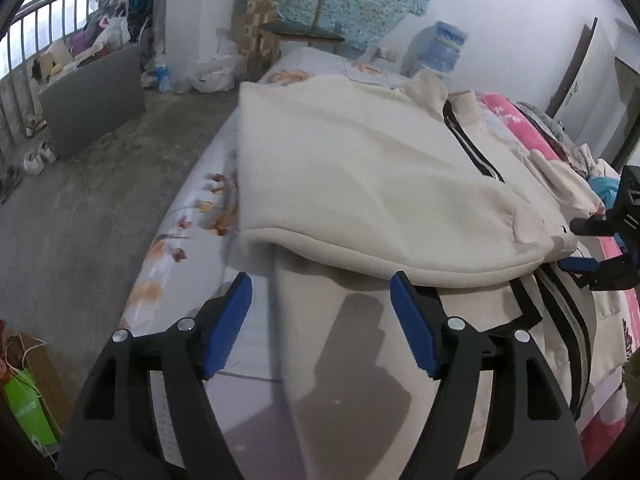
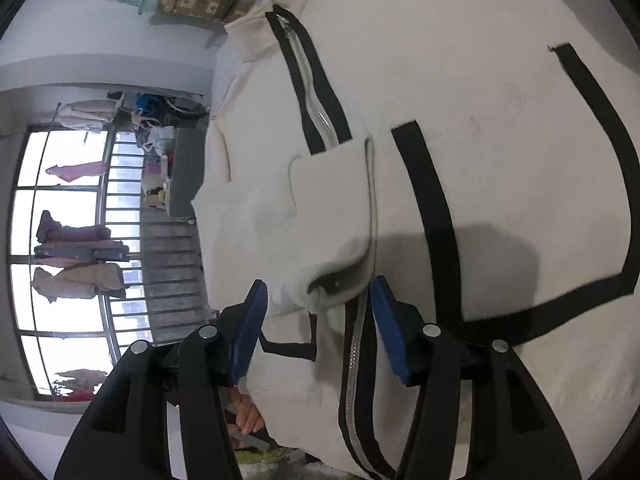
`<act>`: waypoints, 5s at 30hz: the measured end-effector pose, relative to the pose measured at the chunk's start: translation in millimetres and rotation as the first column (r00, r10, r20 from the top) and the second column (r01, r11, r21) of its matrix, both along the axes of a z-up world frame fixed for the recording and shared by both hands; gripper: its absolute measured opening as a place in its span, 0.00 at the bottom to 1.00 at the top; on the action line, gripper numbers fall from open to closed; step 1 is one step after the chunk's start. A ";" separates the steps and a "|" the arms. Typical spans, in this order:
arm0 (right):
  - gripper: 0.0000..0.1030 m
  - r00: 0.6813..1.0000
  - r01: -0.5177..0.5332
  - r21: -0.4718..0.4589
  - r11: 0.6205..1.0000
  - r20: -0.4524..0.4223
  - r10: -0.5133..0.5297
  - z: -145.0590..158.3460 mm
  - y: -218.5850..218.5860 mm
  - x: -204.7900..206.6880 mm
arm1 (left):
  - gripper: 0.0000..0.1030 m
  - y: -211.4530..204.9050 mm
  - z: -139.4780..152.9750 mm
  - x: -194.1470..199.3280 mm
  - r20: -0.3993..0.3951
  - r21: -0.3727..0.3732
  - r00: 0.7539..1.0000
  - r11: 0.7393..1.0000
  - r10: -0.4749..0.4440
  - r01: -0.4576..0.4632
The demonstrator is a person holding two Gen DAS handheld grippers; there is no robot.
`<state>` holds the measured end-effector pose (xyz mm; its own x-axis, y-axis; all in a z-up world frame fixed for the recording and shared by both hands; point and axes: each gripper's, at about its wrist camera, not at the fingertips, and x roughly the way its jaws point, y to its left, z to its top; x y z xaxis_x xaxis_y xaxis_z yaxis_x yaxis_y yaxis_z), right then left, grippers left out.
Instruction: Fold large clothes
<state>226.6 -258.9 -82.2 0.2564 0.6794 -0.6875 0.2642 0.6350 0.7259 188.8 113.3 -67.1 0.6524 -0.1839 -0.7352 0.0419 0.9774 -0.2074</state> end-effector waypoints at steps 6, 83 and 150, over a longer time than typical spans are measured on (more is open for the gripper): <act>0.35 1.000 -0.020 -0.048 0.999 -0.020 0.019 -3.9 8.3 3.3 | 0.66 8.2 0.6 -0.6 0.011 -0.016 1.000 1.000 0.016 -0.016; 0.32 0.900 0.007 -0.547 0.837 0.369 0.233 48.5 -51.6 95.9 | 0.43 -18.6 67.1 50.3 -0.106 0.100 0.994 0.995 -0.002 0.013; 0.11 0.629 0.748 -0.212 0.629 0.528 -0.570 140.7 -402.4 69.3 | 0.92 -112.1 7.3 128.5 -0.139 0.238 0.985 0.962 -0.103 0.134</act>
